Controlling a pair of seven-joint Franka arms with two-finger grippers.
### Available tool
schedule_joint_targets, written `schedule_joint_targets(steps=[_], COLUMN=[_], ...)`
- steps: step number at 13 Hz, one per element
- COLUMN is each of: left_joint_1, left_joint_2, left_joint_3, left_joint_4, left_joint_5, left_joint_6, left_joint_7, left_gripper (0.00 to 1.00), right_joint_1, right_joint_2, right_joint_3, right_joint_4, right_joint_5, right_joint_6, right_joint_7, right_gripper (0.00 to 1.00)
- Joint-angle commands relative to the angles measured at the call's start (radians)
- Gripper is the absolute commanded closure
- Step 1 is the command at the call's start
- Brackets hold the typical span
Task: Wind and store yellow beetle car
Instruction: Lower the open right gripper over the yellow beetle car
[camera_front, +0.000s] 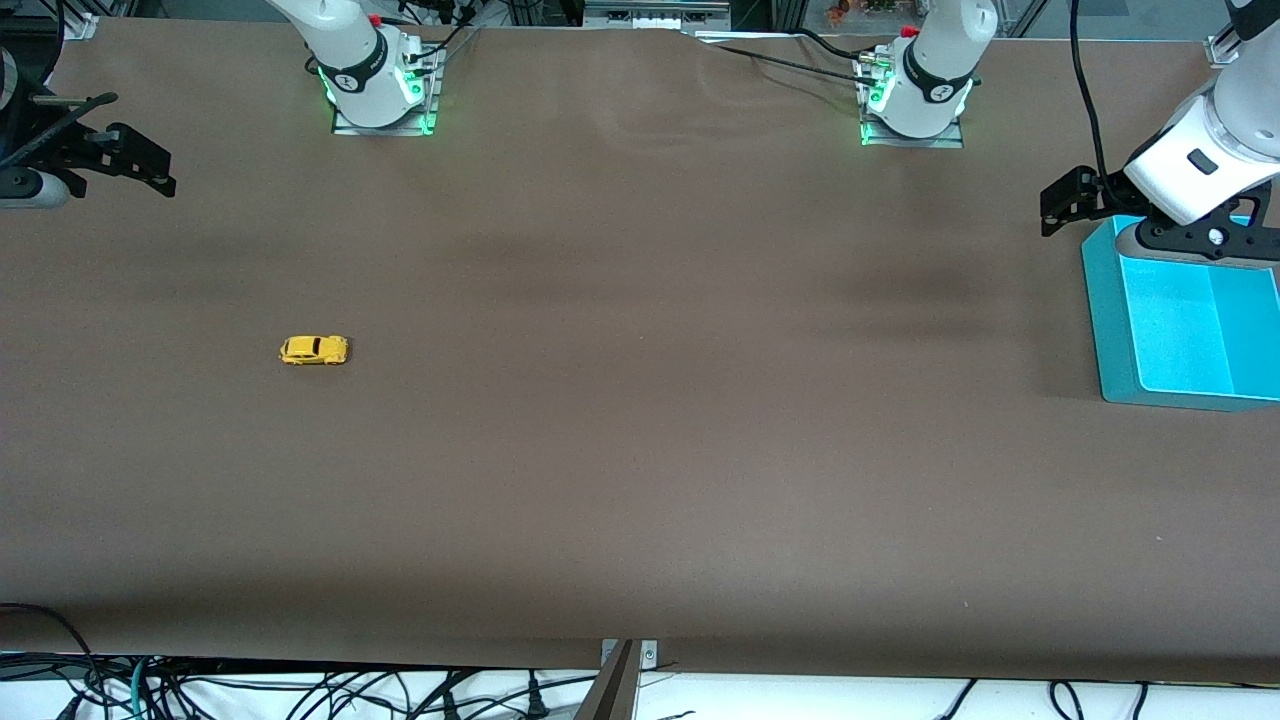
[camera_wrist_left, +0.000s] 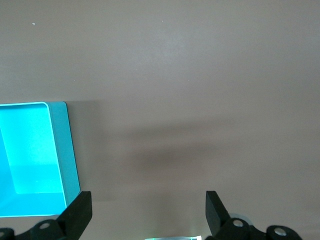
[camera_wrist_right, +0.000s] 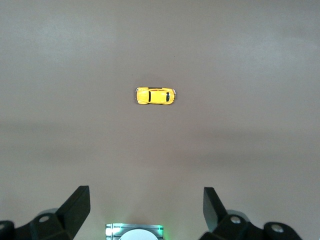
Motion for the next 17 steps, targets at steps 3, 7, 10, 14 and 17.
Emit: schedule_joint_targets(steps=[3, 7, 10, 14, 17], left_joint_1=[-0.002, -0.002, 0.0, 0.0, -0.002], left_joint_2=[0.015, 0.015, 0.015, 0.015, 0.015], left_joint_3=[-0.002, -0.002, -0.002, -0.002, -0.002], left_joint_4=[0.033, 0.031, 0.031, 0.031, 0.031], left_joint_5=[0.02, 0.02, 0.02, 0.02, 0.02], left_joint_6=[-0.029, -0.029, -0.031, -0.032, -0.032], left_joint_7=[0.016, 0.016, 0.017, 0.016, 0.016], left_gripper=[0.0, 0.0, 0.0, 0.0, 0.0], right_joint_1=[-0.003, -0.003, -0.003, -0.004, -0.004], right_joint_2=[-0.011, -0.005, 0.018, 0.055, 0.089], right_joint_3=[0.003, 0.003, 0.003, 0.003, 0.0], right_joint_4=[0.0, -0.002, -0.037, -0.16, -0.25], right_joint_5=[0.01, 0.01, 0.01, 0.009, 0.009], right_joint_6=[-0.013, -0.008, 0.058, 0.248, 0.389], right_joint_7=[0.01, 0.013, 0.138, 0.302, 0.468], right_gripper=[0.0, 0.0, 0.0, 0.0, 0.0])
